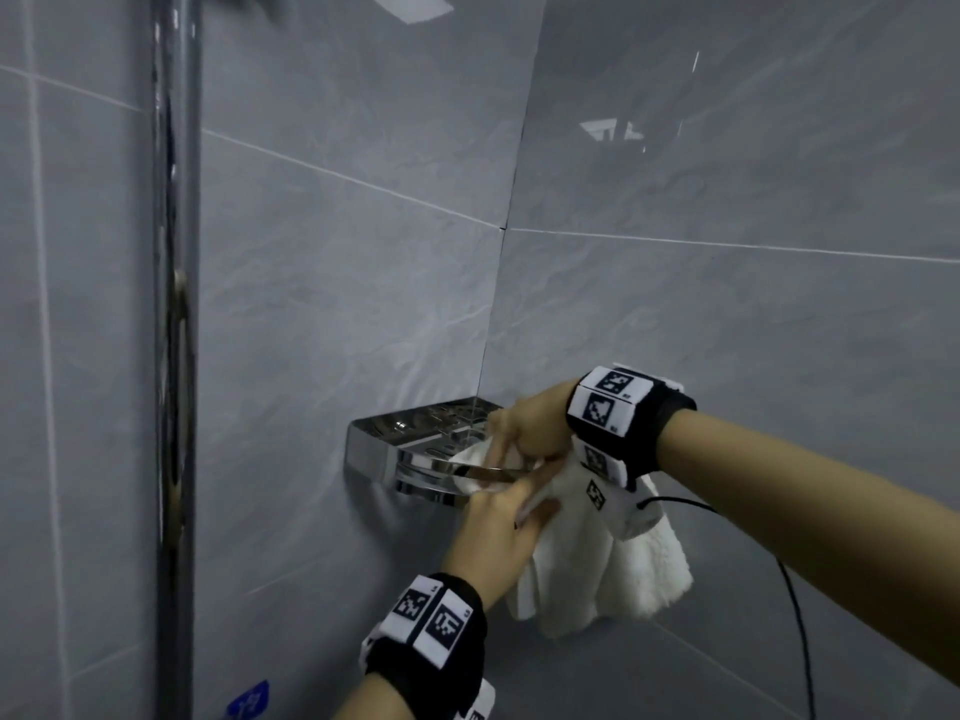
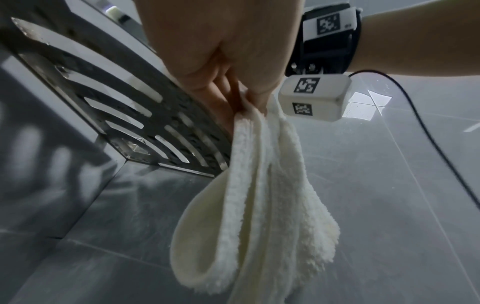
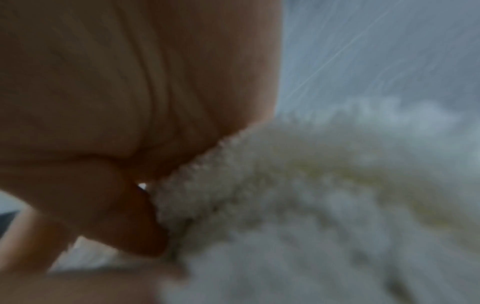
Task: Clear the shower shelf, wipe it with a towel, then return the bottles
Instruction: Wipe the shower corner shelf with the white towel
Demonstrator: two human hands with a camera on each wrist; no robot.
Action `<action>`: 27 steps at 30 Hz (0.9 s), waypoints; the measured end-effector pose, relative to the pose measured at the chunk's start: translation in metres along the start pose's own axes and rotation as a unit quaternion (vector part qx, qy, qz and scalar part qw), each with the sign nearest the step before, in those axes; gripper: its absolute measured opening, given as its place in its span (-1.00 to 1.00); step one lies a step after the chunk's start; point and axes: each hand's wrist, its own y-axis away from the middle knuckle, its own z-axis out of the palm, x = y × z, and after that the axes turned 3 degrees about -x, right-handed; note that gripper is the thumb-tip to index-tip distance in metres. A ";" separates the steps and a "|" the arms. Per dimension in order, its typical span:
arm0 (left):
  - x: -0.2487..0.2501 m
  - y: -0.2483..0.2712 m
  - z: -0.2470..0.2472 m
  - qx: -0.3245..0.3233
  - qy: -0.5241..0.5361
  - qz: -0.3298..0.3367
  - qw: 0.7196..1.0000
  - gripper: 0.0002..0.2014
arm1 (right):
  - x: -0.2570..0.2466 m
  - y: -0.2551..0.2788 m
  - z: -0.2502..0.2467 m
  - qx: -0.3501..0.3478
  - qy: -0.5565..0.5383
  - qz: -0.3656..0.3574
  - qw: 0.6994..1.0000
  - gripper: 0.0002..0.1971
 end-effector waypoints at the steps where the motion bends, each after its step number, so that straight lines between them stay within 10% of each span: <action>1: 0.000 -0.001 -0.001 0.005 -0.008 0.001 1.000 -0.61 | -0.003 0.001 -0.002 -0.014 -0.021 -0.014 1.000 -0.49; 12: 0.006 0.006 -0.005 0.040 0.002 -0.022 0.999 -0.65 | 0.009 -0.014 0.010 -0.011 0.117 0.098 0.988 -0.67; 23: 0.026 0.011 -0.033 0.163 -0.035 -0.015 0.986 -0.73 | 0.051 0.043 -0.025 0.205 -0.154 0.027 0.966 -0.30; 27: 0.024 0.009 -0.055 0.230 -0.046 -0.030 0.972 -0.72 | 0.058 0.055 -0.044 0.306 -0.279 -0.023 0.910 -0.24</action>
